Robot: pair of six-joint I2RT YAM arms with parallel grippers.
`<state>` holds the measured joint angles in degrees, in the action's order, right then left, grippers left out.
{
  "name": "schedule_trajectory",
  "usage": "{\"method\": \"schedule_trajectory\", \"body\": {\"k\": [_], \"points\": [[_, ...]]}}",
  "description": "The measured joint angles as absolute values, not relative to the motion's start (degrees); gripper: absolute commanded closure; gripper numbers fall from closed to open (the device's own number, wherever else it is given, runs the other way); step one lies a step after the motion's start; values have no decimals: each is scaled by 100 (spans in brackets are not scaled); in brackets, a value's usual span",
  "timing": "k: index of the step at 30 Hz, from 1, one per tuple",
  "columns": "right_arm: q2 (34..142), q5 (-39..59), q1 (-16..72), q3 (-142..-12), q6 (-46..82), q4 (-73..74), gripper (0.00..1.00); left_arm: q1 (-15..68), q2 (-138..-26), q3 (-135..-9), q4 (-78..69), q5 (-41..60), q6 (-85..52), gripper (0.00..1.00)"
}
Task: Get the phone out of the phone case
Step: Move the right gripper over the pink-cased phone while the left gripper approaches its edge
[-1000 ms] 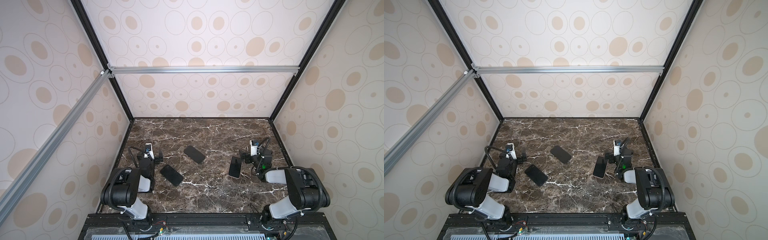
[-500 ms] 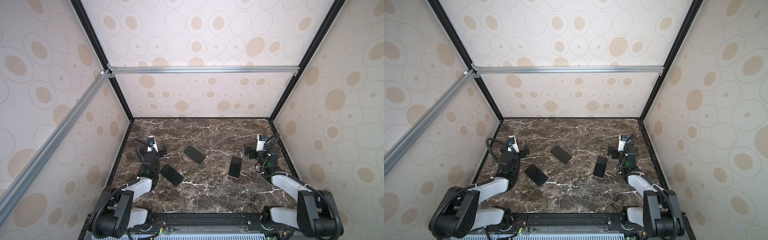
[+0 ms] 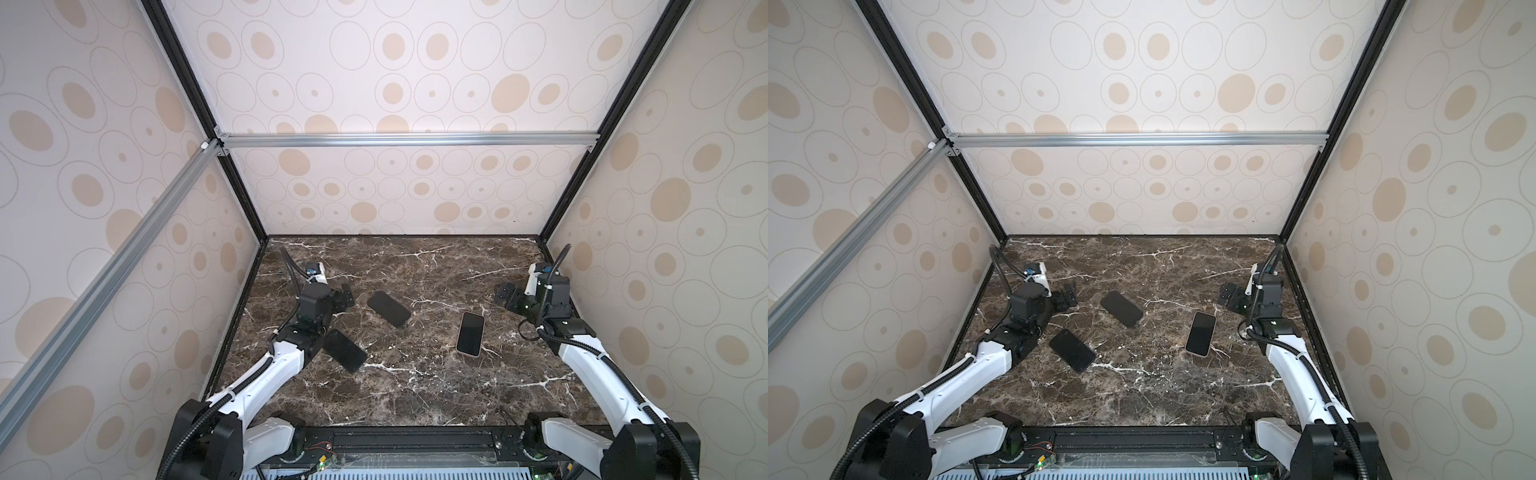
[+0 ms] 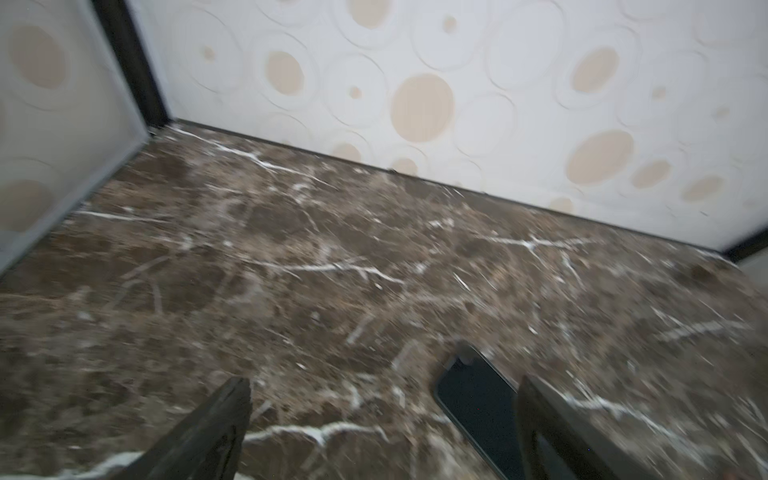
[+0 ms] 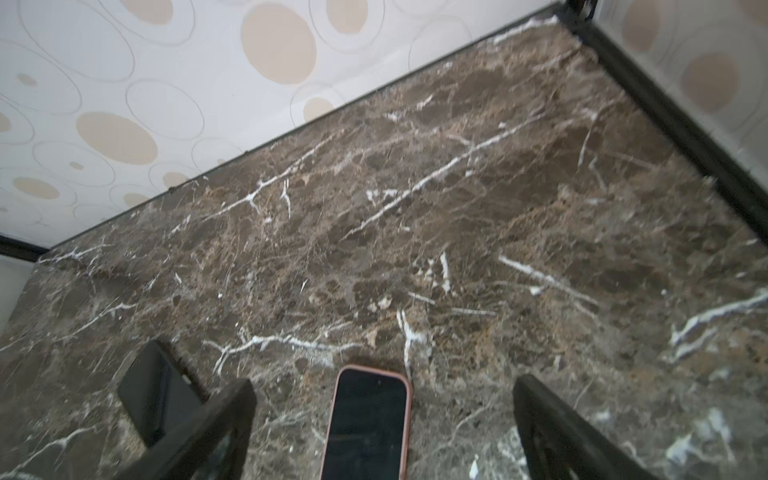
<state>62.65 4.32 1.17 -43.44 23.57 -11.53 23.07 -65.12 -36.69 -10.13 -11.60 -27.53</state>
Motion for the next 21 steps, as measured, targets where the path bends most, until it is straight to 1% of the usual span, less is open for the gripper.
{"method": "schedule_trajectory", "body": {"k": [3, 7, 9, 11, 17, 21], "points": [[6337, 565, 318, -4464, 2523, -1822, 0, 3015, -6414, -3667, -845, -932, -3037, 1], [6589, 344, 1009, -4687, 2724, -2545, 2, 3894, -6473, -3594, -956, -832, -3492, 1], [6753, 200, 1304, -4786, 2858, -2882, 3, 4357, -6632, -3546, -1109, -799, -3728, 1], [6954, 62, 1420, -4873, 2985, -3148, 4, 4676, -6906, -3538, -1330, -753, -3903, 1], [7811, -93, 1481, -5284, 3227, -3564, 4, 5162, -8117, -3704, -1986, -279, -4222, 1], [8423, -134, 1540, -5669, 3323, -3671, 2, 5286, -8552, -3723, -2506, 36, -4381, 1]]}}
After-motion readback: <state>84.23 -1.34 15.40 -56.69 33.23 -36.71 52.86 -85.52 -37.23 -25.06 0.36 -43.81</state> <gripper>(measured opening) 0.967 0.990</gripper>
